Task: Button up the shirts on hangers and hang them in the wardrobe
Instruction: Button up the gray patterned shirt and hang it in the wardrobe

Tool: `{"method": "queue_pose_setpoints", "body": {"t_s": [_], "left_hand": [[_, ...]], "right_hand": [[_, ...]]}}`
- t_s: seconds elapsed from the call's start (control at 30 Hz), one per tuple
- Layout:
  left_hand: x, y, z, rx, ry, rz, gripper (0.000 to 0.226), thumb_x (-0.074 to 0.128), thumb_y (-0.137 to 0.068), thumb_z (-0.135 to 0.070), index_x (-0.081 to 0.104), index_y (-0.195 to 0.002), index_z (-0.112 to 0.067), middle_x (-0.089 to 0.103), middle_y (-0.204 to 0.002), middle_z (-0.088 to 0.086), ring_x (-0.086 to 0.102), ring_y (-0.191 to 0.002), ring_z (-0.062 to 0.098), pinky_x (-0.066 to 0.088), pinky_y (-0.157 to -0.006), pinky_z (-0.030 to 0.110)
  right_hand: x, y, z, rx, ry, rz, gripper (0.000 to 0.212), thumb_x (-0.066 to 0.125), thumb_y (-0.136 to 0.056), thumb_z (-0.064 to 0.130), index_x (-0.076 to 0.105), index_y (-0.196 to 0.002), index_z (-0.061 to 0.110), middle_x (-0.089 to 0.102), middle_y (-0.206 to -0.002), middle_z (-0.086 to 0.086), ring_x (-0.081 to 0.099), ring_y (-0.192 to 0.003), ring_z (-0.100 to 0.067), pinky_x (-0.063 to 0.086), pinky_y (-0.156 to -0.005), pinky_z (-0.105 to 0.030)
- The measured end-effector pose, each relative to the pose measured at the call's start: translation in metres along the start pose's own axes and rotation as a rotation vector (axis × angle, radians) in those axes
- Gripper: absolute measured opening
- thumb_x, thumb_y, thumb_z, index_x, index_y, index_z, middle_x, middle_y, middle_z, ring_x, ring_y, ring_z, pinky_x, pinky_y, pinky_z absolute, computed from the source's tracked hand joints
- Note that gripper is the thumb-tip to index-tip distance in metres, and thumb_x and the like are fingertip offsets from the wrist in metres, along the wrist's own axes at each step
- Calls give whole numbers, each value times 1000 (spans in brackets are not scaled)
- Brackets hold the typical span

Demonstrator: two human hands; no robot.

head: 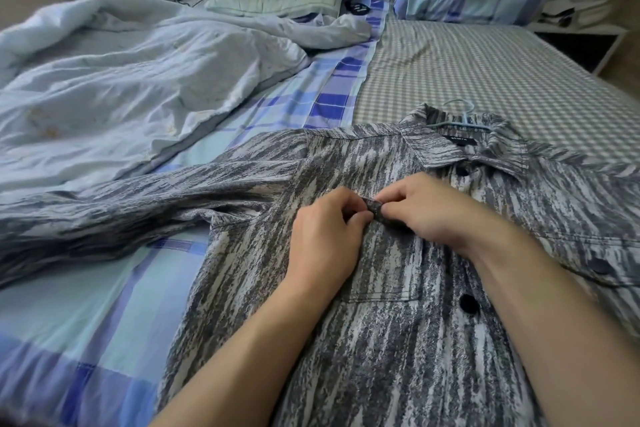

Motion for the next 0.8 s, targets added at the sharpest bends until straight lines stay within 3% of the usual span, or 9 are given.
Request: {"method": "queue_pose_setpoints", "body": {"t_s": [0.07, 0.17, 0.23, 0.33, 0.43, 0.5, 0.63, 0.73, 0.8], "left_hand": [[-2, 3, -4, 37, 7, -25, 20, 76, -90, -28, 62, -103, -28, 74, -90, -11, 68, -85, 13, 54, -80, 36], [-1, 10, -16, 203, -77, -51, 52, 73, -93, -20, 50, -138, -31, 76, -96, -3, 69, -83, 18, 55, -78, 38], [1, 13, -22, 296, -152, -64, 58, 70, -95, -15, 49, -148, -29, 74, -95, 3, 66, -82, 21, 55, -74, 36], [1, 14, -28, 350, -196, -97, 33, 67, -96, -9, 68, -129, -16, 75, -95, 8, 65, -82, 26, 55, -71, 40], [3, 9, -20, 277, -161, -61, 20, 66, -97, -13, 73, -114, -18, 76, -94, 1, 67, -82, 21, 56, -75, 41], [1, 4, -10, 185, -91, -50, 16, 69, -95, -16, 75, -108, -22, 77, -90, -4, 69, -80, 16, 56, -78, 39], [-1, -1, 3, 35, 35, -29, 14, 74, -90, -18, 76, -97, -29, 75, -83, -11, 69, -78, 9, 57, -80, 36], [1, -1, 5, 16, 55, -22, 14, 75, -89, -17, 74, -95, -30, 75, -81, -12, 69, -77, 8, 57, -79, 35], [0, 2, 1, 56, -20, -47, 13, 74, -89, -21, 72, -96, -31, 74, -83, -11, 66, -84, 11, 47, -89, 32]], "right_hand": [[-3, 0, -2, 8, -76, -49, 25, 57, -98, 0, 78, -89, 11, 67, -72, -8, 60, -56, -10, 51, -56, -29], [-7, 3, -6, 22, -118, -86, 18, 60, -100, 8, 75, -99, 19, 73, -86, -3, 64, -61, -4, 53, -57, -18], [-6, 6, -8, 26, -129, -69, 16, 60, -100, 11, 73, -101, 21, 73, -88, -3, 65, -65, -7, 51, -58, -18], [-4, 9, -7, 16, -136, -37, 22, 56, -102, 12, 76, -97, 21, 73, -84, -1, 65, -71, -11, 51, -62, -23], [-7, 9, -7, -15, -157, -67, 28, 54, -101, 4, 76, -98, 21, 74, -94, 2, 70, -87, -11, 57, -74, -24], [-9, 9, -6, -61, -181, -112, 26, 59, -98, 1, 75, -98, 21, 75, -93, 4, 71, -87, -5, 58, -80, -23], [-11, 7, -1, -157, -116, -213, 20, 71, -91, 3, 73, -93, 23, 74, -84, 8, 68, -78, 4, 51, -66, -12], [-12, 9, 0, -200, -87, -256, 22, 73, -89, 3, 73, -92, 25, 74, -85, 9, 69, -80, 4, 52, -68, -14], [-12, 10, 0, -219, -39, -278, 24, 74, -88, 4, 72, -93, 27, 74, -86, 10, 68, -82, 3, 55, -75, -18]]}}
Point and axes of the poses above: each hand's wrist, its own y-axis away from the middle knuckle, its own x-axis out of the palm, z = x × y, the point moved 9 cm from there along -y, towards the middle knuckle
